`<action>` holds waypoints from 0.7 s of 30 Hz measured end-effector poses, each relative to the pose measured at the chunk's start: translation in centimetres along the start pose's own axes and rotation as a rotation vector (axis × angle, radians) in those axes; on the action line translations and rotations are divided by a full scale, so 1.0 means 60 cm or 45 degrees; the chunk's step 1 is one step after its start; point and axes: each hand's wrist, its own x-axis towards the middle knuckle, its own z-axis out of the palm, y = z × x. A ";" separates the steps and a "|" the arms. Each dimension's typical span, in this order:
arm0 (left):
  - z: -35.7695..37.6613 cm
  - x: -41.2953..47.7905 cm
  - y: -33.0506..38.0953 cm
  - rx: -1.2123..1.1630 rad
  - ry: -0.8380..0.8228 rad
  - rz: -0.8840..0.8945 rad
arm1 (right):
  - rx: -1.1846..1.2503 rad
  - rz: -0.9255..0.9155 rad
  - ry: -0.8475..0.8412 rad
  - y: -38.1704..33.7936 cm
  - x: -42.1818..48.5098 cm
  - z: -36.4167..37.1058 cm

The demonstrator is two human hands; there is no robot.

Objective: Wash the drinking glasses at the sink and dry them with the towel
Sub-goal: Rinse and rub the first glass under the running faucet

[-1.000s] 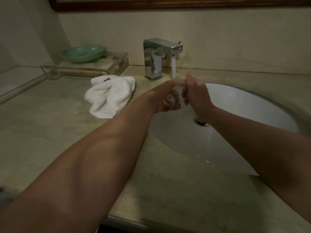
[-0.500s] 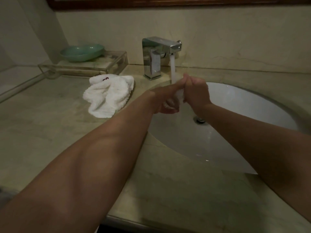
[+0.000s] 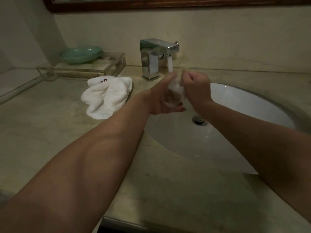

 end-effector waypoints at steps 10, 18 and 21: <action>0.003 0.006 -0.001 0.228 0.021 0.039 | 0.041 0.042 -0.418 0.017 -0.028 -0.022; -0.010 0.007 -0.005 0.118 0.198 -0.126 | -0.167 -0.323 -0.183 0.010 -0.017 0.013; -0.008 0.012 -0.004 0.132 0.197 -0.118 | -0.219 -0.256 -0.090 0.011 -0.007 0.006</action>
